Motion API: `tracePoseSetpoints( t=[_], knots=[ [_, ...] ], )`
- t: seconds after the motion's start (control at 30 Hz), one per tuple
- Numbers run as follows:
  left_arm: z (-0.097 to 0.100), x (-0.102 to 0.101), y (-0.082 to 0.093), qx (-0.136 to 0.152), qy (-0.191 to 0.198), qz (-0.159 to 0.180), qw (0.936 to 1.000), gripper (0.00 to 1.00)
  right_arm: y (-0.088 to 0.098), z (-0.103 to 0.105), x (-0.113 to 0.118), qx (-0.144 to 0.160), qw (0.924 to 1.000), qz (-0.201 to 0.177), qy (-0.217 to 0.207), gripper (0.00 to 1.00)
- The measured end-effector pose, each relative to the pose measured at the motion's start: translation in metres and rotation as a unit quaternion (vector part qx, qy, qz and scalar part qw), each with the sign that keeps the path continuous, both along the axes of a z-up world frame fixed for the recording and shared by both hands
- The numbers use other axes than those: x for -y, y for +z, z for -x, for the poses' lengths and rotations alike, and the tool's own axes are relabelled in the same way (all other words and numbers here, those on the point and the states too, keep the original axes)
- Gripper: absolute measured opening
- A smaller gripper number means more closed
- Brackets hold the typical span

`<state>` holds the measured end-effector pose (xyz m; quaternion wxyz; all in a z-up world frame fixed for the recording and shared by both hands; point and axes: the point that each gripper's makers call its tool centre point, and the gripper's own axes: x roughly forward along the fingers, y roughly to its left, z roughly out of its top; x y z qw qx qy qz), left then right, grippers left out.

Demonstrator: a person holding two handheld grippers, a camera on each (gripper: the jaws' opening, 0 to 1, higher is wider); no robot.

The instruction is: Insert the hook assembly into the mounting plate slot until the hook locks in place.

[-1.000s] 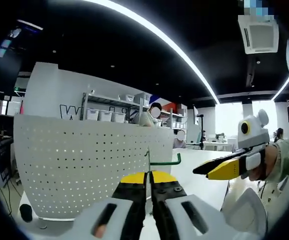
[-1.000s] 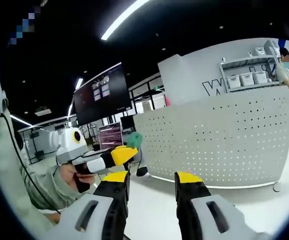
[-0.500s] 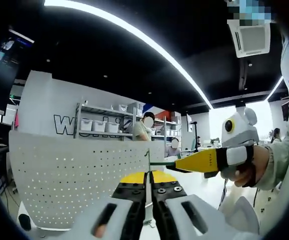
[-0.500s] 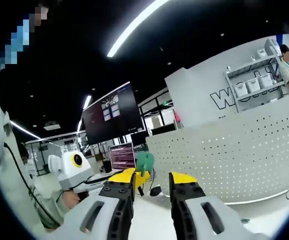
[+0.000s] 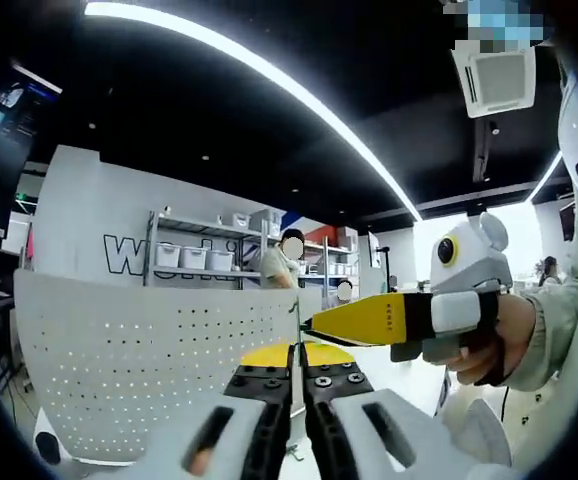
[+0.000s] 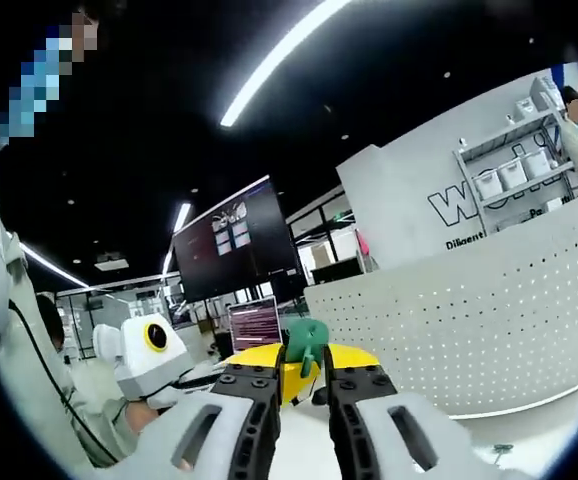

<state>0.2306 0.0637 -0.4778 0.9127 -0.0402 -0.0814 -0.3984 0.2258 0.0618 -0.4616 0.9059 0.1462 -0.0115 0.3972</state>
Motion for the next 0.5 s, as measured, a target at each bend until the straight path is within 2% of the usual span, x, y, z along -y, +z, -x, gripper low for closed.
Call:
tracePoseSetpoints(
  t=[0.13, 0.33, 0.5],
  knots=[
    [0.0005, -0.0007, 0.003, 0.004, 0.003, 0.0, 1.0, 0.02, -0.0009, -0.0004, 0.0003, 0.003, 1.0, 0.008, -0.005, 0.1],
    [0.0022, 0.0006, 0.0034, 0.012, 0.006, -0.01, 0.9999, 0.02, -0.0006, 0.0013, 0.0, 0.023, 0.9992, 0.027, -0.015, 0.03],
    [0.0028, 0.0015, 0.002, 0.011, 0.007, -0.015, 0.9998, 0.02, -0.0036, 0.003, -0.0001, 0.024, 0.9991, 0.031, -0.015, 0.02]
  ],
)
